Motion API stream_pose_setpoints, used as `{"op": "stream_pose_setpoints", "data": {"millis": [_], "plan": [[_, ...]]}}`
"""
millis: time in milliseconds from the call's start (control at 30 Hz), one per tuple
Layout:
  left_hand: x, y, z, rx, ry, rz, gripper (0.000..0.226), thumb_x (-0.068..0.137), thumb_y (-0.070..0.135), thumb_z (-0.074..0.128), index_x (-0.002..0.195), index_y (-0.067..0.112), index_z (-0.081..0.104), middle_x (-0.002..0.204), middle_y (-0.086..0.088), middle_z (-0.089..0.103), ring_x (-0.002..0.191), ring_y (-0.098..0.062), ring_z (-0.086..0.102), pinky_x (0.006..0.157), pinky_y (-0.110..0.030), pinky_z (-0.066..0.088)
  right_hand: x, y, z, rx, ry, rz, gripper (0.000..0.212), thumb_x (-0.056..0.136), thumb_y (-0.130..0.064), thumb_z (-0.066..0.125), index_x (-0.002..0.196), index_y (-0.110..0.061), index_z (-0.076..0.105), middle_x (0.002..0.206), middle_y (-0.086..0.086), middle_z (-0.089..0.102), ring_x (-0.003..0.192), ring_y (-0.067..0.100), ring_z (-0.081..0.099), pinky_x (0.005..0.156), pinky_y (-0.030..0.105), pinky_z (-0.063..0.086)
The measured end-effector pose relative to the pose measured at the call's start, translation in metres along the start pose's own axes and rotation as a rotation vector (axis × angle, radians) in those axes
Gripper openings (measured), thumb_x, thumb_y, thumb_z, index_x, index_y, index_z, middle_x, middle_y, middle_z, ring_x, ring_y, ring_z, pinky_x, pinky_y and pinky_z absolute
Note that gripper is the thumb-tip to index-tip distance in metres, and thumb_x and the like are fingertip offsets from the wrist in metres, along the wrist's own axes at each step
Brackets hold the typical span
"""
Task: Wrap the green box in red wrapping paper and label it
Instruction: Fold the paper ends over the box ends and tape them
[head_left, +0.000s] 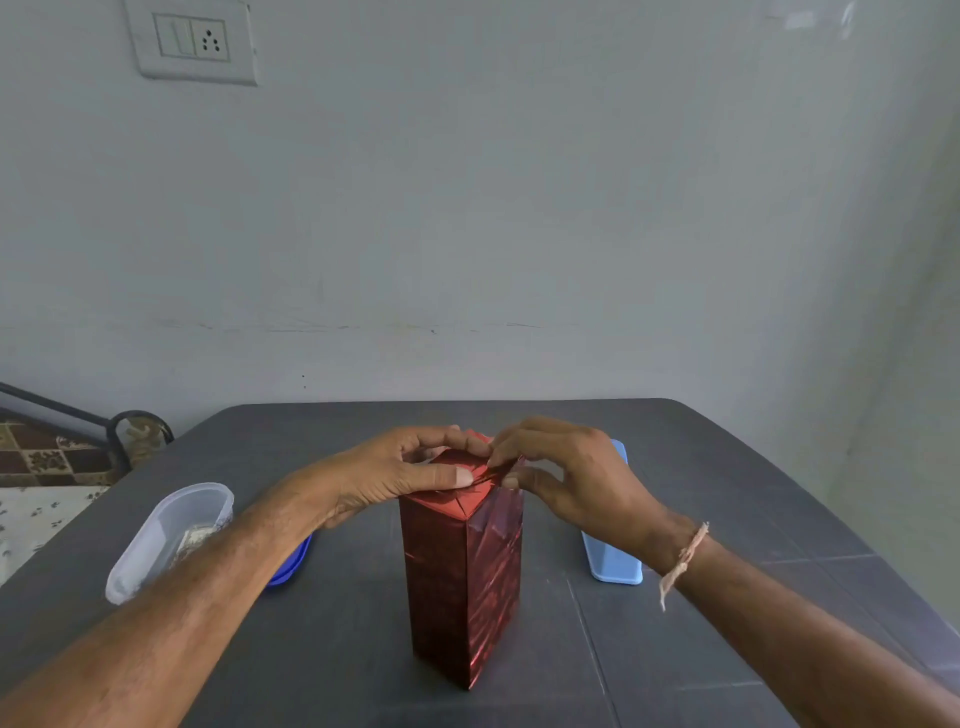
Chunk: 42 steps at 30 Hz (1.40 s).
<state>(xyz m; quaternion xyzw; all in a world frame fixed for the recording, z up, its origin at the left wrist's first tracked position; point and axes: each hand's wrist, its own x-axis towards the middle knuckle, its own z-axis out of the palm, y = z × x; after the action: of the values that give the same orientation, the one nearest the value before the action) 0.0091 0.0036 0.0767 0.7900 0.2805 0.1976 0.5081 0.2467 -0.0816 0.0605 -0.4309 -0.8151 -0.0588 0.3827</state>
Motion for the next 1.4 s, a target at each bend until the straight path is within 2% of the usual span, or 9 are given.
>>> {"op": "stream_pose_setpoints", "data": {"millis": [167, 300, 400, 500, 633, 733, 967, 1233, 1400], "plan": [[-0.002, 0.003, 0.004, -0.007, 0.005, -0.024, 0.034, 0.092, 0.022, 0.073, 0.122, 0.037, 0.073, 0.126, 0.021, 0.069, 0.115, 0.0, 0.065, 0.087, -0.012, 0.051, -0.015, -0.004, -0.002, 0.456, 0.091, 0.36, 0.024, 0.091, -0.006, 0.076, 0.114, -0.013, 0.074, 0.114, -0.007, 0.075, 0.114, 0.01, 0.068, 0.092, 0.026, 0.058], [-0.003, 0.006, 0.006, -0.018, 0.015, -0.031, 0.033, 0.09, 0.026, 0.075, 0.12, 0.038, 0.074, 0.125, 0.024, 0.068, 0.112, 0.005, 0.065, 0.083, -0.009, 0.049, -0.029, 0.002, -0.005, 0.505, 0.232, 0.552, 0.016, 0.094, -0.005, 0.072, 0.108, -0.013, 0.076, 0.105, -0.005, 0.077, 0.101, 0.01, 0.071, 0.084, 0.026, 0.06], [-0.003, 0.005, 0.007, -0.033, 0.003, -0.025, 0.033, 0.09, 0.025, 0.074, 0.12, 0.036, 0.074, 0.12, 0.032, 0.067, 0.107, 0.01, 0.064, 0.08, -0.005, 0.049, -0.047, 0.021, -0.014, 0.404, 0.378, 0.781, 0.01, 0.095, -0.013, 0.071, 0.101, -0.019, 0.077, 0.096, -0.005, 0.077, 0.09, 0.012, 0.07, 0.071, 0.028, 0.062], [-0.001, 0.003, 0.007, -0.03, 0.003, -0.015, 0.033, 0.091, 0.022, 0.072, 0.121, 0.034, 0.073, 0.117, 0.033, 0.069, 0.108, 0.011, 0.064, 0.079, -0.005, 0.048, -0.074, 0.05, -0.019, 0.146, 0.418, 1.075, 0.007, 0.095, -0.026, 0.07, 0.095, -0.021, 0.075, 0.093, -0.007, 0.075, 0.09, 0.011, 0.07, 0.086, 0.042, 0.061], [0.0, 0.003, 0.007, -0.041, 0.004, -0.018, 0.034, 0.088, 0.027, 0.074, 0.12, 0.037, 0.074, 0.119, 0.033, 0.066, 0.107, 0.009, 0.065, 0.079, -0.008, 0.05, -0.095, 0.071, -0.017, 0.127, 0.33, 1.298, 0.035, 0.097, -0.03, 0.068, 0.102, 0.005, 0.071, 0.086, 0.013, 0.069, 0.076, 0.019, 0.062, 0.069, 0.04, 0.063], [0.0, 0.001, 0.006, -0.055, 0.004, -0.017, 0.034, 0.082, 0.033, 0.075, 0.115, 0.043, 0.075, 0.118, 0.033, 0.068, 0.105, 0.006, 0.068, 0.079, -0.009, 0.051, -0.099, 0.078, -0.012, 0.294, 0.261, 1.383, 0.032, 0.097, -0.031, 0.069, 0.098, 0.001, 0.068, 0.106, 0.022, 0.069, 0.083, 0.026, 0.069, 0.067, 0.035, 0.062], [0.0, -0.003, 0.005, -0.086, -0.006, -0.009, 0.032, 0.083, 0.032, 0.074, 0.112, 0.045, 0.075, 0.111, 0.037, 0.068, 0.098, 0.006, 0.069, 0.072, -0.008, 0.052, -0.086, 0.083, -0.01, 0.469, 0.152, 1.502, 0.037, 0.095, -0.021, 0.072, 0.117, 0.006, 0.061, 0.119, 0.023, 0.064, 0.101, 0.04, 0.07, 0.084, 0.053, 0.062], [-0.001, -0.003, 0.008, -0.088, 0.014, -0.007, 0.037, 0.081, 0.034, 0.075, 0.117, 0.04, 0.075, 0.115, 0.035, 0.068, 0.103, 0.006, 0.068, 0.079, -0.01, 0.051, -0.073, 0.075, -0.016, 0.53, 0.217, 1.555, 0.049, 0.093, -0.012, 0.074, 0.133, 0.008, 0.054, 0.133, 0.026, 0.055, 0.097, 0.05, 0.066, 0.058, 0.05, 0.061], [-0.002, -0.005, 0.008, -0.09, 0.033, -0.015, 0.034, 0.086, 0.03, 0.074, 0.119, 0.039, 0.075, 0.117, 0.034, 0.068, 0.105, 0.003, 0.068, 0.084, -0.015, 0.05, -0.072, 0.069, -0.01, 0.598, 0.36, 1.564, 0.052, 0.091, -0.007, 0.073, 0.136, 0.006, 0.052, 0.139, 0.023, 0.049, 0.125, 0.048, 0.053, 0.081, 0.069, 0.055]]}}
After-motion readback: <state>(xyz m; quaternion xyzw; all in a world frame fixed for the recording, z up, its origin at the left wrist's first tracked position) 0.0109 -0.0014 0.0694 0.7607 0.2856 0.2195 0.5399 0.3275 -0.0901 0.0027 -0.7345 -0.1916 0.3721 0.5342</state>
